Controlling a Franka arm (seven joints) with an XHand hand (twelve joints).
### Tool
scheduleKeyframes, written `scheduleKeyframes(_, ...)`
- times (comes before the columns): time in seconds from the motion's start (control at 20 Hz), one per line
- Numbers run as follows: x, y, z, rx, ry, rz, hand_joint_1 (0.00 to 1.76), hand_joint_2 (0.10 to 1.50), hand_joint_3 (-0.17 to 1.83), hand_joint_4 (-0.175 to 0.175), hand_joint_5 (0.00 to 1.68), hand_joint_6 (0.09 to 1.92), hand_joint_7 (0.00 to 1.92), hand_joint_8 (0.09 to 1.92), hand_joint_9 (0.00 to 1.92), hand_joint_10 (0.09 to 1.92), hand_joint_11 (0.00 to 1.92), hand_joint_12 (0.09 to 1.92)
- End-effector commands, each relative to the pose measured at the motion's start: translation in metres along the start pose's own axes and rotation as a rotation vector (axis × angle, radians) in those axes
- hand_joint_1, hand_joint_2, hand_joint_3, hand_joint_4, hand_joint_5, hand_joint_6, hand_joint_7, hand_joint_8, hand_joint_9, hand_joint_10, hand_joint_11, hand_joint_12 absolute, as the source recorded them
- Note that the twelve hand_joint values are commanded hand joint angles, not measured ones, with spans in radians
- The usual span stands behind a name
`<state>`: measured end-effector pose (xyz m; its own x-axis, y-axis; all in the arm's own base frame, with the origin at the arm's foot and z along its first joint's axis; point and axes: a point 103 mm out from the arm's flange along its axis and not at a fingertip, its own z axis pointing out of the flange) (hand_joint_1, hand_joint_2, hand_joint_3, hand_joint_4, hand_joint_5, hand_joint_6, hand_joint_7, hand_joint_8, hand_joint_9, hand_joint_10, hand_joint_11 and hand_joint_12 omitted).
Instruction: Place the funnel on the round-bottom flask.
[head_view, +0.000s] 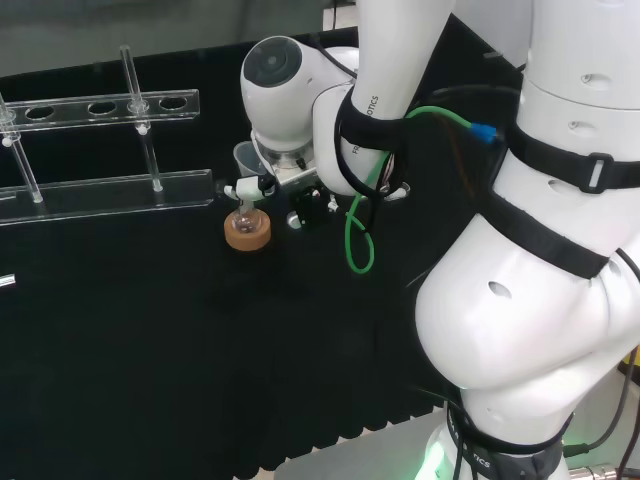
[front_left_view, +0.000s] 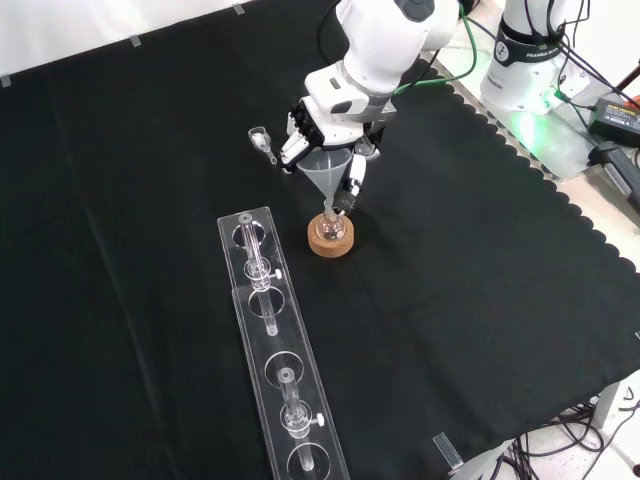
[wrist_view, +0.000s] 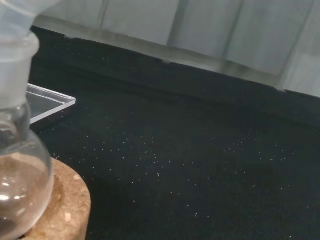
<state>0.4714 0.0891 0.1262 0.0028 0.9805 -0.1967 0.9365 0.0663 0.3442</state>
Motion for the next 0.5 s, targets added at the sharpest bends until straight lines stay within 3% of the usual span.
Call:
scheduleKeyframes(0.05, 0.000, 0.005, 0.001, 0.035, 0.019, -0.011, 0.38, 0.63, 0.27, -0.175, 0.94, 1.25, 1.73, 1.16, 1.92, 1.05, 1.90, 1.10)
scheduleKeyframes(0.15, 0.003, 0.006, 0.003, 0.039, -0.011, -0.028, 0.38, 0.64, 0.27, -0.175, 0.94, 1.25, 1.72, 1.17, 1.92, 1.05, 1.90, 1.10)
scheduleKeyframes(0.25, 0.011, 0.004, 0.006, 0.004, -0.088, -0.064, 0.54, 0.68, 0.29, -0.175, 0.95, 1.25, 1.72, 1.17, 1.92, 1.04, 1.89, 1.11)
scheduleKeyframes(0.3, 0.014, 0.003, 0.008, -0.017, -0.113, -0.081, 0.68, 0.71, 0.31, -0.175, 1.03, 1.16, 1.73, 1.15, 1.92, 1.04, 1.90, 1.10)
scheduleKeyframes(0.35, 0.021, 0.003, 0.010, -0.025, -0.142, -0.088, 0.89, 0.68, 0.46, -0.150, 1.15, 0.95, 1.74, 1.08, 1.92, 1.01, 1.91, 1.09)
scheduleKeyframes(0.4, 0.023, 0.003, 0.011, -0.030, -0.156, -0.095, 1.03, 0.62, 0.61, -0.155, 1.25, 0.77, 1.76, 1.00, 1.92, 0.98, 1.91, 1.08)
scheduleKeyframes(0.5, 0.027, 0.002, 0.013, -0.039, -0.193, -0.103, 1.17, 0.56, 0.76, -0.169, 1.35, 0.60, 1.78, 0.91, 1.92, 0.92, 1.92, 1.06)
